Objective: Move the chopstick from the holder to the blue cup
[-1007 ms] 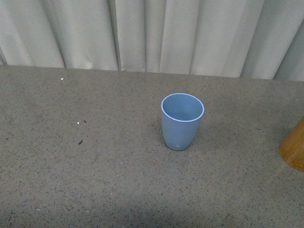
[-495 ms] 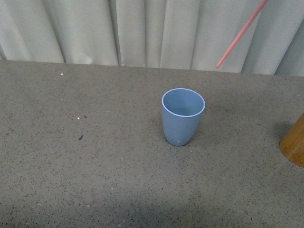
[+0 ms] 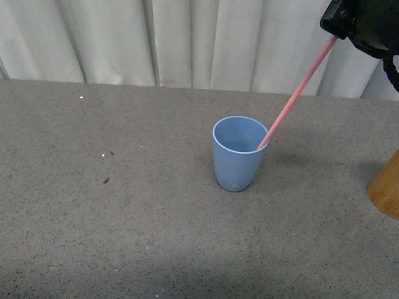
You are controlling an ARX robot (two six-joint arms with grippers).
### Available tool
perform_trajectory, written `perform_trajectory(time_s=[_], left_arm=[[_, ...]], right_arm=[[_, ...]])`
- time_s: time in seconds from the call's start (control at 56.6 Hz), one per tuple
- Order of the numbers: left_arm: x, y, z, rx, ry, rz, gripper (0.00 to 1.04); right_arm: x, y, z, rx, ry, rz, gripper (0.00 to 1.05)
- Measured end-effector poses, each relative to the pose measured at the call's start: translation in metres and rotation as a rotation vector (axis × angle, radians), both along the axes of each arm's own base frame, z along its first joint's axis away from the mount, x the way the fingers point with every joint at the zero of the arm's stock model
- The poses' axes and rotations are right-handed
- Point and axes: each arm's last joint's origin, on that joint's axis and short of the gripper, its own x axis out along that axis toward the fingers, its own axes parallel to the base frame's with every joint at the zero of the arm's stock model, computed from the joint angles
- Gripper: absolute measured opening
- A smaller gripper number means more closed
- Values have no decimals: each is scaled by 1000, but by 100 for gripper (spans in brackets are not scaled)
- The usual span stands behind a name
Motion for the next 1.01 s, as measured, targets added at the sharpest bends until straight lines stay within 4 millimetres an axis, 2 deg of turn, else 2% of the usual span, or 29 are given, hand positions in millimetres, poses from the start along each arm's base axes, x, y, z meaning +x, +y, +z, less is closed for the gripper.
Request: perform_trajectory(time_s=[0.124,0.371,0.512,0.601,0.654,0.76,0.83,0.883,0.936,1.007], left_arm=[[0,0,0,0,0,0,98],[0,0,0,0,0,0,98],[0,0,0,0,0,0,98],[0,0,0,0,0,0,98],[0,0,0,0,0,0,98],[0,0,0,0,0,0,98],[0,0,0,0,0,0,98],[0,0,0,0,0,0,98],[0,0,0,-1,0,-1,98],[0,0,0,-1,0,0,98]], right_arm=[[0,4,-4,-2,0,9,4],[-4,2,2,-22,5,-9,44],[-25,-22,17,-30,-39,-73,67],[-50,-46,25,-128,-171,-20,54],[-73,-65,24,-234,-197,-1,45],[-136,-107,1,-355,-142,23,24],[-172,-118,-19,-382,-77,5,11],[-197,-119,-33,-394,-38,20,1],[-214,-120,-29,-403,-104,13,1],[-223,-120,-21,-408,-201,-4,1]])
